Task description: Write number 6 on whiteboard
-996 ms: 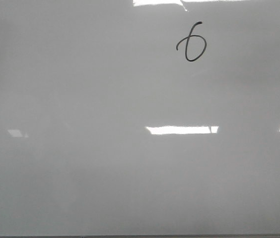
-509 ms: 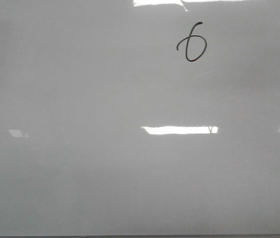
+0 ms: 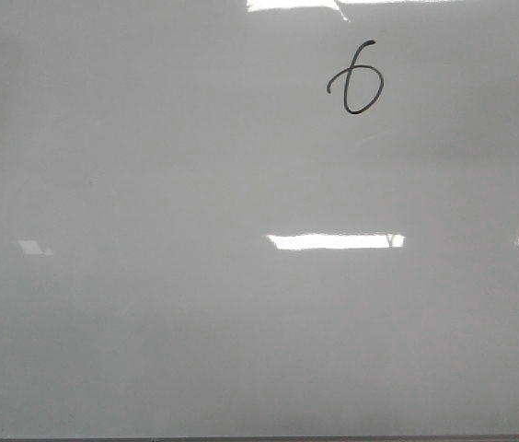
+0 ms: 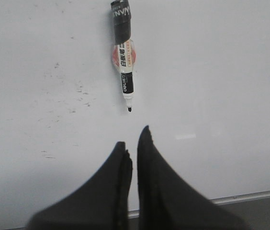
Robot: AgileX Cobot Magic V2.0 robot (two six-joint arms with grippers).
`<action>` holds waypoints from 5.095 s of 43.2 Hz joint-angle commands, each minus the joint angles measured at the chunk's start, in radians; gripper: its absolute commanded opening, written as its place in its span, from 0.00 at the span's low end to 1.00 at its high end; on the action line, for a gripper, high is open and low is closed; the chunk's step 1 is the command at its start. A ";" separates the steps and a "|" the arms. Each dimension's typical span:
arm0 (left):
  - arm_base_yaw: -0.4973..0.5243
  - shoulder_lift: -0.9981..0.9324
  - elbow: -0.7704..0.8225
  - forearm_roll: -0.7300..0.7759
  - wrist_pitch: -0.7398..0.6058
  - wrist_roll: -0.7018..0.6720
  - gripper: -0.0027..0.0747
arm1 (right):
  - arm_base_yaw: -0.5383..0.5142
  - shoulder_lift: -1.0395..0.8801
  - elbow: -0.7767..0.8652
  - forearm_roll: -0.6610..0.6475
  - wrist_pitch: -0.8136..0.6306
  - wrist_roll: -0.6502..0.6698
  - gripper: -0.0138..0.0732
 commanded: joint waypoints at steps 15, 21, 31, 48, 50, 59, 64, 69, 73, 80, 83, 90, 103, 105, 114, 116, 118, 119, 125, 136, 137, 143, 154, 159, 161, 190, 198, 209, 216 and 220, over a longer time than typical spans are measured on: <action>-0.001 -0.004 -0.034 -0.011 -0.066 -0.002 0.01 | -0.005 0.001 -0.023 -0.017 -0.067 0.000 0.08; -0.003 -0.004 -0.034 -0.014 -0.066 -0.002 0.01 | -0.005 0.001 -0.023 -0.017 -0.067 0.000 0.08; 0.000 -0.048 -0.034 -0.015 -0.068 -0.002 0.01 | -0.005 0.001 -0.023 -0.017 -0.067 0.000 0.08; 0.013 -0.396 0.360 0.085 -0.486 0.002 0.01 | -0.005 0.001 -0.023 -0.017 -0.066 0.000 0.08; 0.021 -0.443 0.420 0.085 -0.515 0.002 0.01 | -0.005 0.001 -0.023 -0.017 -0.066 0.000 0.08; 0.072 -0.644 0.670 0.083 -0.721 0.002 0.01 | -0.005 0.001 -0.023 -0.017 -0.066 0.000 0.08; 0.091 -0.731 0.763 0.074 -0.777 0.002 0.01 | -0.005 0.001 -0.023 -0.017 -0.066 0.000 0.08; 0.108 -0.786 0.828 0.069 -0.798 0.002 0.01 | -0.005 0.001 -0.023 -0.017 -0.066 0.000 0.08; 0.119 -0.808 0.860 0.065 -0.806 0.002 0.01 | -0.005 0.001 -0.023 -0.017 -0.066 0.000 0.08; 0.119 -0.806 0.911 0.065 -0.872 0.002 0.01 | -0.005 0.002 -0.023 -0.017 -0.066 0.000 0.08; 0.119 -0.806 0.921 0.065 -0.871 0.002 0.01 | -0.005 0.002 -0.023 -0.017 -0.066 0.000 0.08; 0.119 -0.806 0.921 0.065 -0.853 0.002 0.01 | -0.005 0.002 -0.023 -0.017 -0.066 0.000 0.08; 0.119 -0.806 0.921 0.065 -0.853 0.002 0.01 | -0.005 0.002 -0.023 -0.017 -0.066 0.000 0.08; 0.119 -0.806 0.921 0.065 -0.853 0.002 0.01 | -0.005 0.002 -0.023 -0.017 -0.066 0.000 0.08; 0.119 -0.806 0.921 0.065 -0.853 0.002 0.01 | -0.005 0.002 -0.023 -0.017 -0.066 0.000 0.08; 0.119 -0.806 0.921 0.065 -0.853 0.002 0.01 | -0.005 0.002 -0.023 -0.017 -0.066 0.000 0.08; 0.119 -0.806 0.921 0.065 -0.853 0.002 0.01 | -0.005 0.002 -0.023 -0.017 -0.066 0.000 0.08; 0.119 -0.806 0.921 0.065 -0.853 0.002 0.01 | -0.005 0.002 -0.023 -0.017 -0.066 0.000 0.08; 0.119 -0.806 0.921 0.065 -0.853 0.002 0.01 | -0.020 -0.035 0.013 -0.021 -0.092 -0.002 0.08; 0.119 -0.806 0.921 0.065 -0.853 0.002 0.01 | -0.248 -0.252 0.297 -0.021 -0.420 -0.004 0.08; 0.119 -0.806 0.921 0.065 -0.853 0.002 0.01 | -0.268 -0.274 0.326 -0.021 -0.452 -0.004 0.08; 0.119 -0.806 0.921 0.065 -0.853 0.002 0.01 | -0.392 -0.426 0.516 -0.021 -0.640 -0.004 0.08; 0.119 -0.806 0.921 0.065 -0.853 0.002 0.01 | -0.481 -0.628 0.816 0.017 -0.905 -0.004 0.08; 0.119 -0.806 0.921 0.065 -0.853 0.002 0.01 | -0.486 -0.687 0.946 0.038 -1.049 -0.004 0.08; 0.119 -0.806 0.921 0.065 -0.853 0.002 0.01 | -0.486 -0.692 0.984 0.053 -1.091 -0.004 0.08; 0.119 -0.806 0.921 0.065 -0.853 0.002 0.01 | -0.486 -0.692 1.027 0.118 -1.252 0.003 0.08; 0.119 -0.806 0.921 0.065 -0.853 0.002 0.01 | -0.433 -0.692 1.027 0.115 -1.248 0.000 0.08; 0.119 -0.806 0.921 0.065 -0.853 0.002 0.01 | -0.434 -0.692 1.027 0.114 -1.246 -0.012 0.08; 0.119 -0.806 0.921 0.065 -0.853 0.002 0.01 | -0.434 -0.692 1.027 0.114 -1.247 -0.012 0.08; 0.119 -0.806 0.921 0.065 -0.853 0.002 0.01 | -0.434 -0.692 1.027 0.114 -1.246 -0.012 0.08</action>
